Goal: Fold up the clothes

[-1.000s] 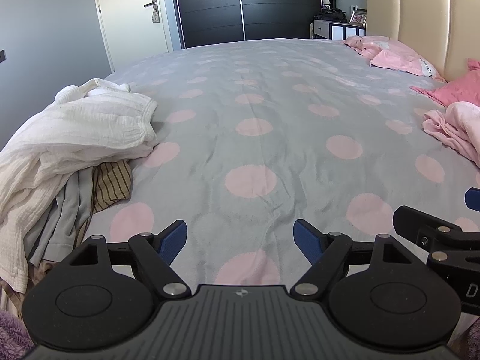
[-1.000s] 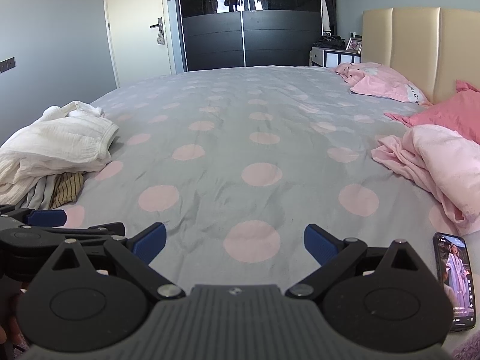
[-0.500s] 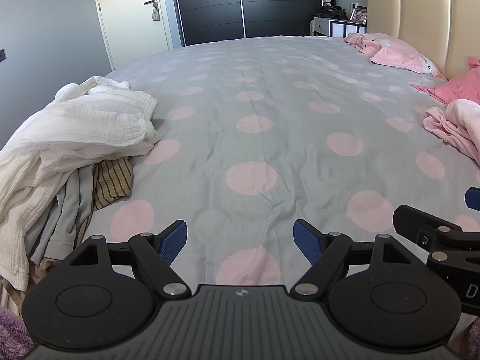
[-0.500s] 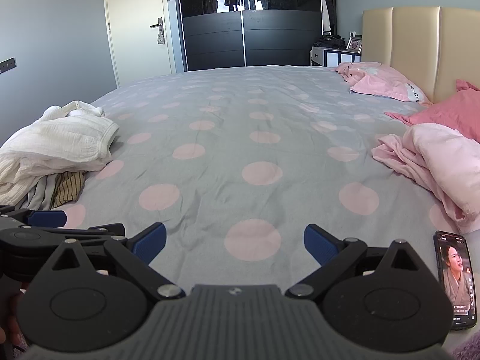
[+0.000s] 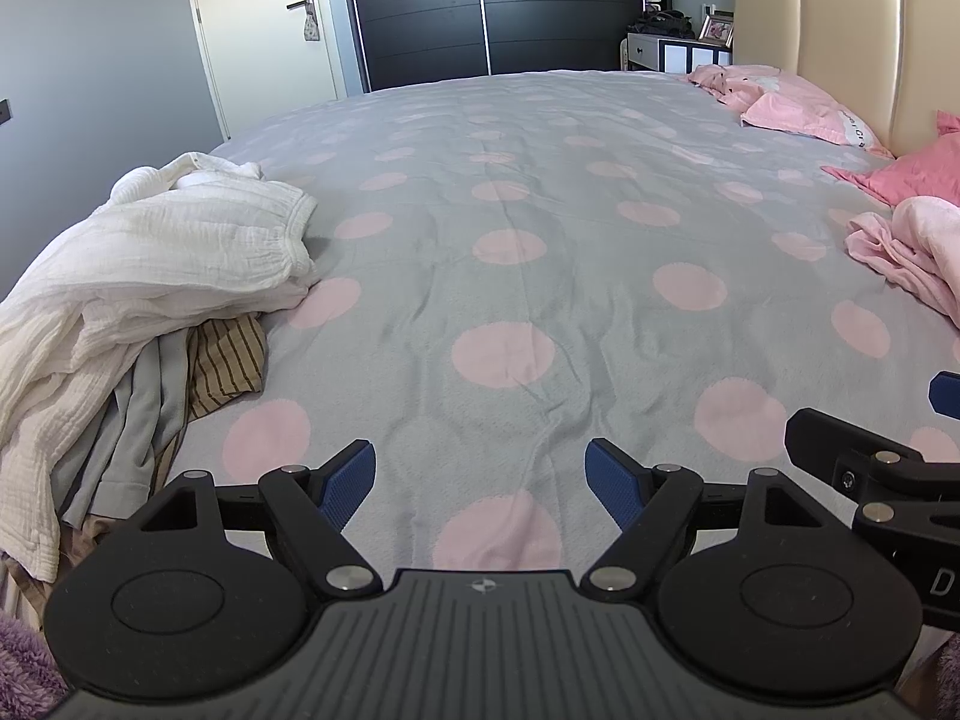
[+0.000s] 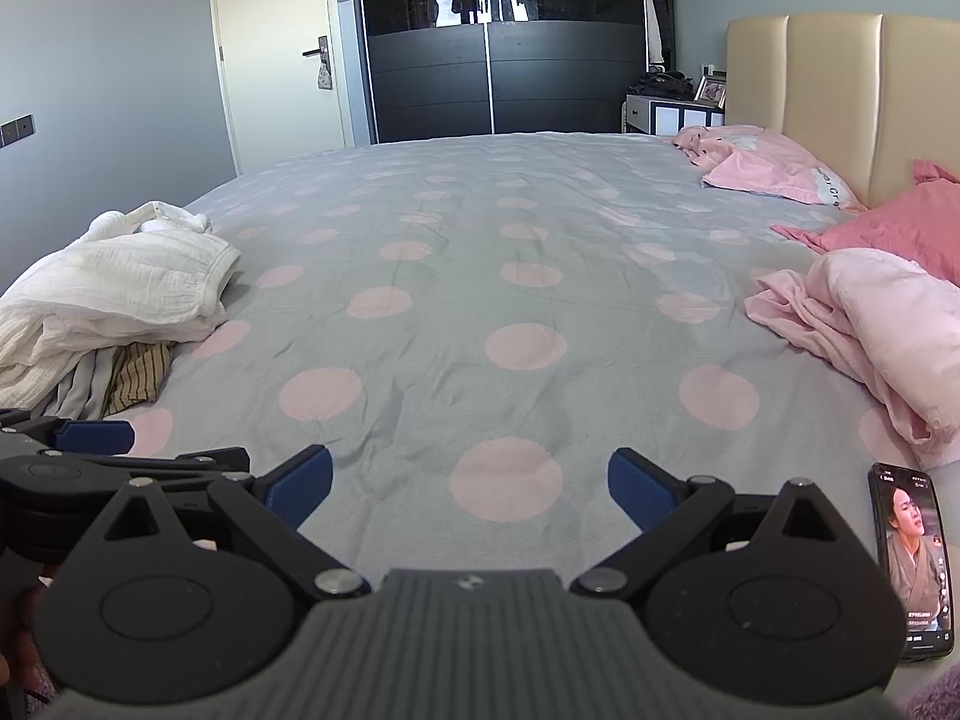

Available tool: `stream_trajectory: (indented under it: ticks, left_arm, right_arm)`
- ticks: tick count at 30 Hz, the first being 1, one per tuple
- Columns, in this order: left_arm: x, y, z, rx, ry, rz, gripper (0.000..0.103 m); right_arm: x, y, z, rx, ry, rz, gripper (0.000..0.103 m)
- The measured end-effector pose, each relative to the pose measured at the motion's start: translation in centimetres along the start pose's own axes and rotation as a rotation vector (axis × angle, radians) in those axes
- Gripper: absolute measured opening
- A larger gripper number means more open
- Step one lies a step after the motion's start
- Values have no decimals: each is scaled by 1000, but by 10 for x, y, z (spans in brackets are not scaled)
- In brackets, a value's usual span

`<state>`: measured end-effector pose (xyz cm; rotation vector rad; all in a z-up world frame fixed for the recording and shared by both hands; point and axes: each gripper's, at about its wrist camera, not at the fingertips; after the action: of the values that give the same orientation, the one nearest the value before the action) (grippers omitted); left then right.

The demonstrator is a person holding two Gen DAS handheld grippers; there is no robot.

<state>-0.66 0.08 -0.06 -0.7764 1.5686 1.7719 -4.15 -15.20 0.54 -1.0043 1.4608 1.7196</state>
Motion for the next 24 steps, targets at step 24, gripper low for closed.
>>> stream_trajectory:
  ticks: [24]
  left_arm:
    - [-38,-12,88,4,-62,43,72]
  right_arm:
    - [-50,1,7,-166,239,83,99]
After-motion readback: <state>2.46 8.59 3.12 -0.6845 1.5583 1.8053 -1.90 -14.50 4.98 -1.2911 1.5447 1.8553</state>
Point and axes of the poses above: each gripper's, at about its wrist camera, not at the fingertips, and y roughly against the way its jaws point, z to its left, x to its underside, and after that the axes turned 5 degrees about -z, right-handed
